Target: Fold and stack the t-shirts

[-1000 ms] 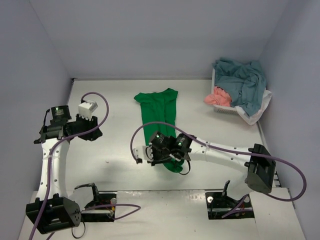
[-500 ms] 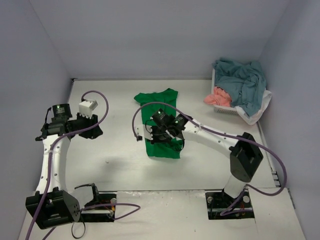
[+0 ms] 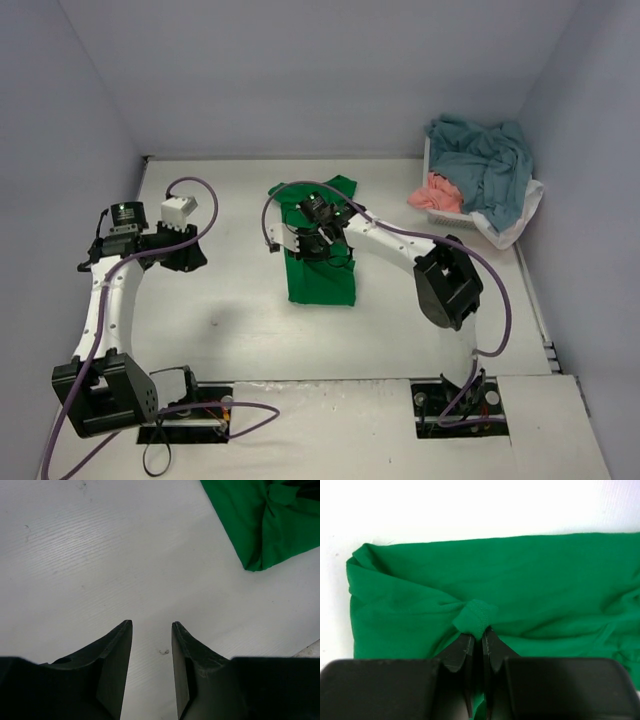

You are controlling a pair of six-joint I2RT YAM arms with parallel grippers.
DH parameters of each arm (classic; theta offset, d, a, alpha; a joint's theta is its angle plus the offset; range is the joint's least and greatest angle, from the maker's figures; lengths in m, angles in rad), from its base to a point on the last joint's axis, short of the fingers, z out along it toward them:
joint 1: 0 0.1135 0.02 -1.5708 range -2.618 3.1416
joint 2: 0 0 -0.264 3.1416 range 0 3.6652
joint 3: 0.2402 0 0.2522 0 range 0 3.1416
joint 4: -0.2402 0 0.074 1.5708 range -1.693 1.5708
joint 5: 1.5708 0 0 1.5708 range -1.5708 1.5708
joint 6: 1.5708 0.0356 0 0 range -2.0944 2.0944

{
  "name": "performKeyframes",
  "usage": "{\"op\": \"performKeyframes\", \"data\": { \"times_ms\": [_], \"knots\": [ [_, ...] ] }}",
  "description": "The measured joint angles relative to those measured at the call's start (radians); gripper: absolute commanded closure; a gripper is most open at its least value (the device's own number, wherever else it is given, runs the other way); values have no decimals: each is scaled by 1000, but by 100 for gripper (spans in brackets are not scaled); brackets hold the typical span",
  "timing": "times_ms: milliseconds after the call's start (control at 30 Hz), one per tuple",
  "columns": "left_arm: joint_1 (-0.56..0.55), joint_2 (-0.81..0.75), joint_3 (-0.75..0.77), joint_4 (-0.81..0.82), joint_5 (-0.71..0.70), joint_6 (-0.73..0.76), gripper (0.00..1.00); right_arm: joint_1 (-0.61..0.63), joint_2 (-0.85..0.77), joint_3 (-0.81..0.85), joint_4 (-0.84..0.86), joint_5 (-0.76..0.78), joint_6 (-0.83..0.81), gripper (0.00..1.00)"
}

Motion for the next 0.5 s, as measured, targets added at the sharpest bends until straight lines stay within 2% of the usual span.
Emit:
{"op": "performKeyframes", "data": {
  "times_ms": [500],
  "knots": [
    [0,57,-3,45,0,-2,68,-6,112,158,3,-32,-9,100]
  ]
}}
